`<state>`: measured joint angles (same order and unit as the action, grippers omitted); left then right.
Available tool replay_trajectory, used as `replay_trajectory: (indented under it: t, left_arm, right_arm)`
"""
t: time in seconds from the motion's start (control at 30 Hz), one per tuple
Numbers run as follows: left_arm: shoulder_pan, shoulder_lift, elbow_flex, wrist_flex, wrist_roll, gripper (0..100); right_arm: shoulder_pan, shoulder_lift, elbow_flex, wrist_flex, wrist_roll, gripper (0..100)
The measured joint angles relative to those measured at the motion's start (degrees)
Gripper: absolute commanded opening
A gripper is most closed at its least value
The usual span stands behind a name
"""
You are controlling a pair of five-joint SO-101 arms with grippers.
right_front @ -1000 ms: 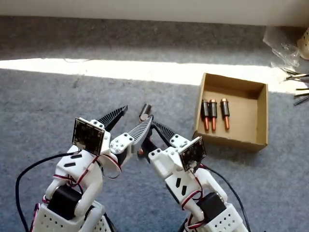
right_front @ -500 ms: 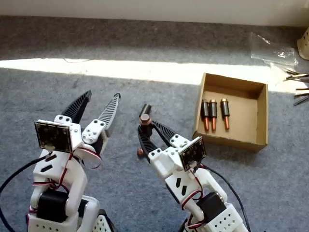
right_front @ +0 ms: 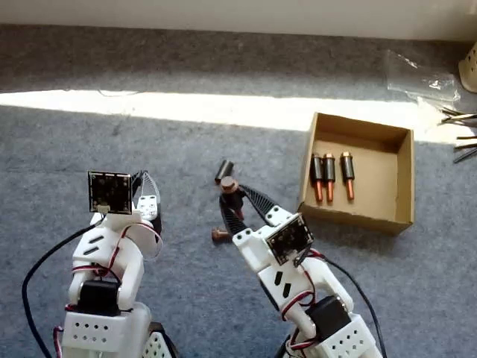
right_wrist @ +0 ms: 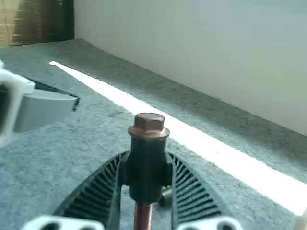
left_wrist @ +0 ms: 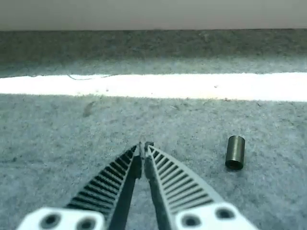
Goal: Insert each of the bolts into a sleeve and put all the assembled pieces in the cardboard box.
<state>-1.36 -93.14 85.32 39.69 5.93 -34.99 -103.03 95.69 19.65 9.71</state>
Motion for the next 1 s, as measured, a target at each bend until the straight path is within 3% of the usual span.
replay_trajectory:
  t: [0.23,0.33,0.53,0.83,1.0]
  left_arm:
    - [-2.9,0.0,2.4,0.0,0.0,3]
    - [-2.9,0.0,2.5,-0.2,0.0,3]
    - [-3.0,0.0,2.6,-0.4,-0.1,3]
    - [-3.0,0.0,2.6,-0.4,-0.1,3]
    - [-3.0,0.0,2.6,-0.4,-0.1,3]
  right_arm:
    - [14.8,0.0,0.0,0.4,0.4,0.4]
    - [19.3,0.0,-0.2,5.2,1.2,0.4]
    - [23.3,0.0,-5.6,15.5,8.5,0.4]
    - [33.8,1.6,-15.6,15.8,9.1,0.4]
    - [36.5,12.6,-22.3,15.8,9.1,0.4]
